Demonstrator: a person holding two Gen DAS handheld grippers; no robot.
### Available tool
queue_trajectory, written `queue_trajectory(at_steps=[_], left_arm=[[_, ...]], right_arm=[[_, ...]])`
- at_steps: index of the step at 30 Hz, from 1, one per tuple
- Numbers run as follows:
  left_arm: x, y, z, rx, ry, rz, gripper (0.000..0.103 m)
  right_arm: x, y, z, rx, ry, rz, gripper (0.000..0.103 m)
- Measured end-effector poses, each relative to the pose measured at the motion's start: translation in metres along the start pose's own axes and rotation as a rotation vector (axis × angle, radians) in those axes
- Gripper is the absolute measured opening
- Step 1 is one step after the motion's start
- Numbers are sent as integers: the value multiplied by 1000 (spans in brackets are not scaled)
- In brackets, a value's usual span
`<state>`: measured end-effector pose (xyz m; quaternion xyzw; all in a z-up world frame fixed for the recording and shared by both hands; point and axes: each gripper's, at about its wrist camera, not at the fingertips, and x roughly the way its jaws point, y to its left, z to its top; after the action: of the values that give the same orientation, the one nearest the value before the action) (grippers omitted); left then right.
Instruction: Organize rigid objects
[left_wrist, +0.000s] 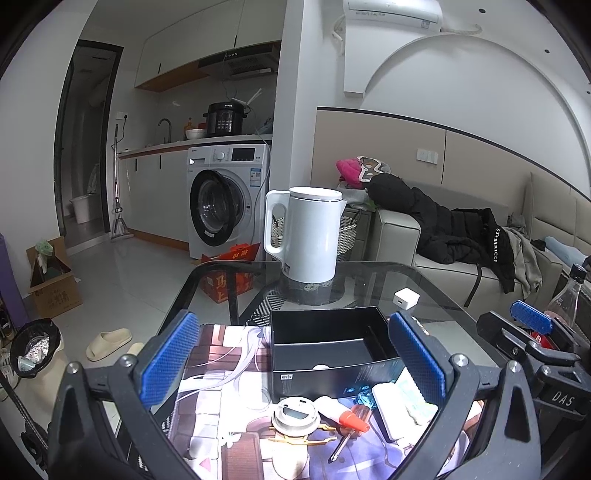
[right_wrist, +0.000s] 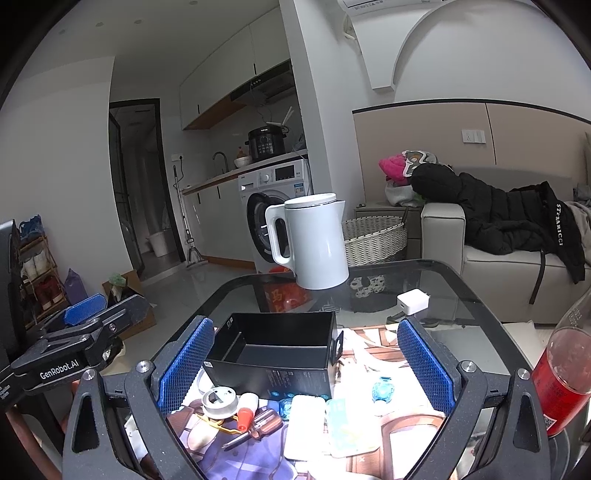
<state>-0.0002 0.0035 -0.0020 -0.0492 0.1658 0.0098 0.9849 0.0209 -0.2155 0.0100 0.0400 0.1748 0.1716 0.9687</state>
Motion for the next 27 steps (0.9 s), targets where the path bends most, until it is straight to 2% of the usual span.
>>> queue_trajectory(at_steps=[5,8,15,19,25,27], left_arm=[[3,1,-1,-26,5,-4,103],[10,0,-2,-7,45,17,103],[29,-3,-12,20,141,26,103],[50,-5,-23,26,290,25,103],[79,-7,-43,42,428,25,103],[86,-9,-51,53,486,23,102]], right_arm=[[0,0,0,-2,4,-1,101],[4,-3,1,4,18,-9,101],[27,-10,-1,1,161,-32,101],[46,-19,-7,-1,255,-35,101],[75,-24,-28,0,405,2,101],[82,-21,-36,-8,442,19,97]])
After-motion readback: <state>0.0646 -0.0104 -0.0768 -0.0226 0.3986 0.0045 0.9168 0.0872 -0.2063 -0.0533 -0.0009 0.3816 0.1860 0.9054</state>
